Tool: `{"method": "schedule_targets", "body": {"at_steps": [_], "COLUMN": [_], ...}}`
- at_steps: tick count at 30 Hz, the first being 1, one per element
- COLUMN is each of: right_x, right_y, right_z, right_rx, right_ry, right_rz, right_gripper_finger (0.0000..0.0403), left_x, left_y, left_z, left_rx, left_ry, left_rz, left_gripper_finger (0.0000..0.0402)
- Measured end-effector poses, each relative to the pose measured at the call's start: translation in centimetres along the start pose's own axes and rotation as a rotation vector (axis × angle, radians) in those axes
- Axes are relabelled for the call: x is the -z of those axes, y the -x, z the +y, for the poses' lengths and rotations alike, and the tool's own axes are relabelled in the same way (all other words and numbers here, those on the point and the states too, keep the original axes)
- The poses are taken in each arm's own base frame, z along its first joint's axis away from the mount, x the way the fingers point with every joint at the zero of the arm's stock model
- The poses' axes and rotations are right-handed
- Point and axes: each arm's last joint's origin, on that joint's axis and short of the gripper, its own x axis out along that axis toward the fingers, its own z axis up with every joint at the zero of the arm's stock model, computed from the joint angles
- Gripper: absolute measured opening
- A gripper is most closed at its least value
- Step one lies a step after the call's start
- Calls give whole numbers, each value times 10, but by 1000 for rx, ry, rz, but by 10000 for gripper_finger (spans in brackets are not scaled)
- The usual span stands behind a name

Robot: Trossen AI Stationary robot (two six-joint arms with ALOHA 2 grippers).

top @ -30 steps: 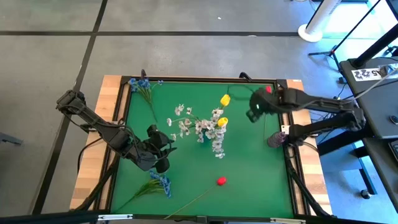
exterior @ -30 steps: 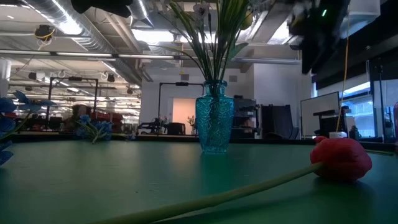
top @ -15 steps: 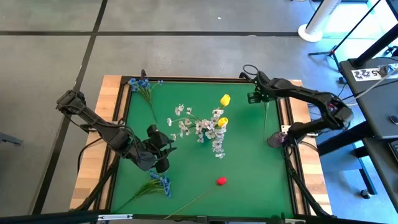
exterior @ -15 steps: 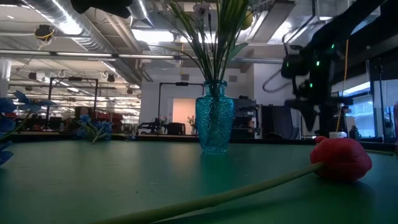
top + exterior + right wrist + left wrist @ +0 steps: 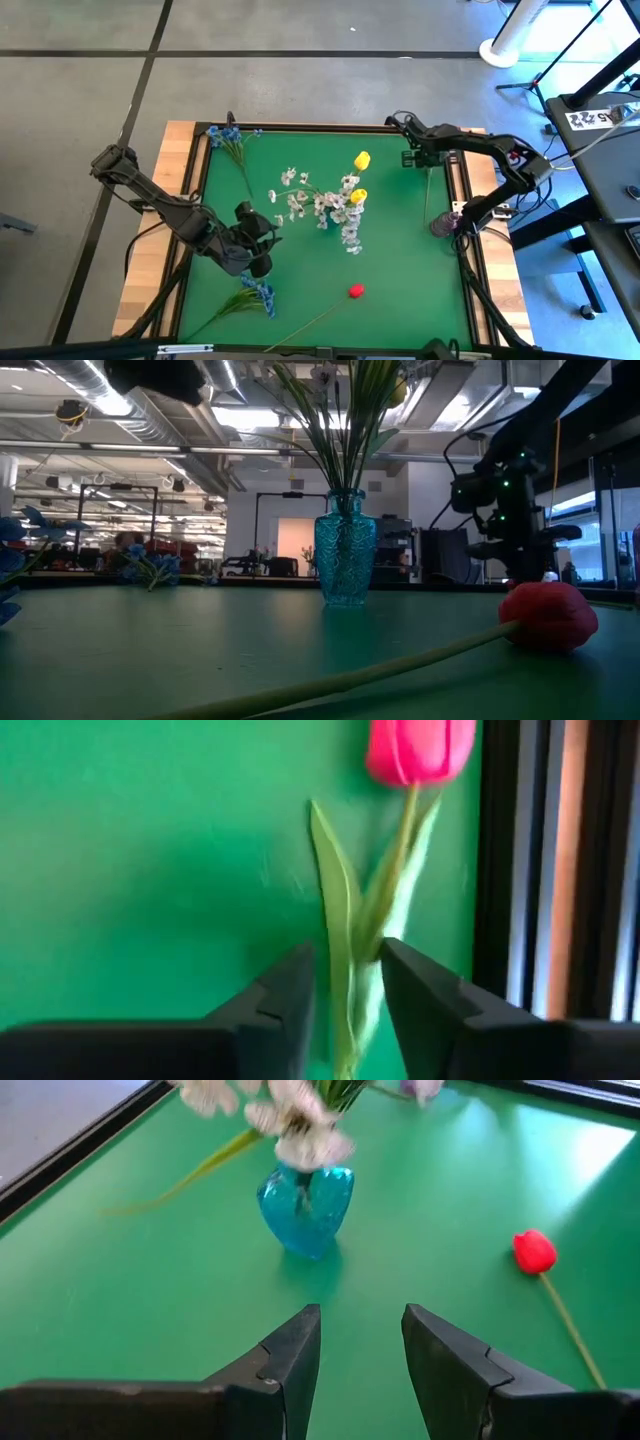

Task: Sort flowers into vase by color
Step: Put the top red tulip into the purple vase

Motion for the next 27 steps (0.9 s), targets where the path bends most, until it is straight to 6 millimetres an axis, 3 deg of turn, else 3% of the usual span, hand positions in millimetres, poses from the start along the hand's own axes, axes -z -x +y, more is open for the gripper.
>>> {"method": "schedule_targets", "body": {"at_steps": [7,13,21,27], "right_x": [10,30,70,71], "right_y": [-2,9,39,40], "right_z": [2,22,50,50], "right_rx": [-89,-203,-270,-213], "right_ry": [61,232,432,406], "right_rz": [126,156,75,0], "right_gripper_finger": [48,4,39,114], "left_x": [13,13,13,12], "left_y": [-8,-9,-9,-9], "left_z": [3,3,2,2], "left_rx": [-11,-10,-7,-3], "left_ry": [-8,-8,-4,1], "left_rz": [10,9,6,2], "left_gripper_finger": [140,140,140,140]}}
